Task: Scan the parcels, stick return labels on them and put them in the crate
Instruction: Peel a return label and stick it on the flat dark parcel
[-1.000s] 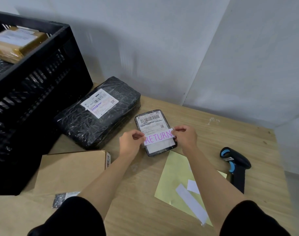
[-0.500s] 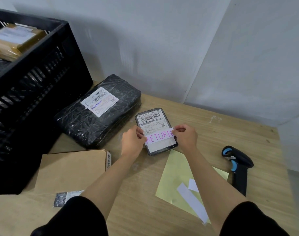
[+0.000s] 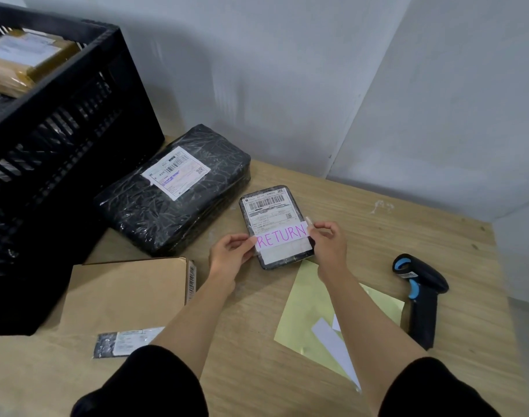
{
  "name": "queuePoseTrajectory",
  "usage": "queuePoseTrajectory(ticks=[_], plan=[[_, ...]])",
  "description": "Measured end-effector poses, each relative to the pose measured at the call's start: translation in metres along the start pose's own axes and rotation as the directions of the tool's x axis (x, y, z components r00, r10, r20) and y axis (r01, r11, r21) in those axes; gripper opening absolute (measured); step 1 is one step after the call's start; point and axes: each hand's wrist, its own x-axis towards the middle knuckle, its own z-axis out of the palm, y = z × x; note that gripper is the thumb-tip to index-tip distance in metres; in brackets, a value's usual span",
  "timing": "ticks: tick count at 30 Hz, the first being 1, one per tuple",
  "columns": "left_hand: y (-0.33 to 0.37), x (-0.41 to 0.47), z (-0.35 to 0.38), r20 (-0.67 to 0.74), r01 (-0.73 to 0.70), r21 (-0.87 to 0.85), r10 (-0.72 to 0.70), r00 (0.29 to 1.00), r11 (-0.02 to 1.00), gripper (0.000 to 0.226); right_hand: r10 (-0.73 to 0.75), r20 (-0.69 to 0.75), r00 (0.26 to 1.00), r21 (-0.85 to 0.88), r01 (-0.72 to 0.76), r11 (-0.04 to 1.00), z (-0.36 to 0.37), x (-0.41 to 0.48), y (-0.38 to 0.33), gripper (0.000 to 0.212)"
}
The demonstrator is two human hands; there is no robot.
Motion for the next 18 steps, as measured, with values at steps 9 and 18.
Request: queuePoseTrajectory(ticks=[9, 18], plan=[[-0.004, -0.029, 0.021, 0.328, -0.582, 0.807, 0.744, 0.583, 0.101, 0.022, -0.662, 0.147, 0.735, -0.668, 0.567, 0.482, 0.001, -0.022, 0.005, 0.024], [-0.033, -0.019, 0.016, 0.570, -0.561, 0.818, 0.307, 0.762, -0.126, 0.054, -0.542, 0.535, 0.648, -0.662, 0.720, 0.208, -0.001, -0.028, 0.024, 0.032]])
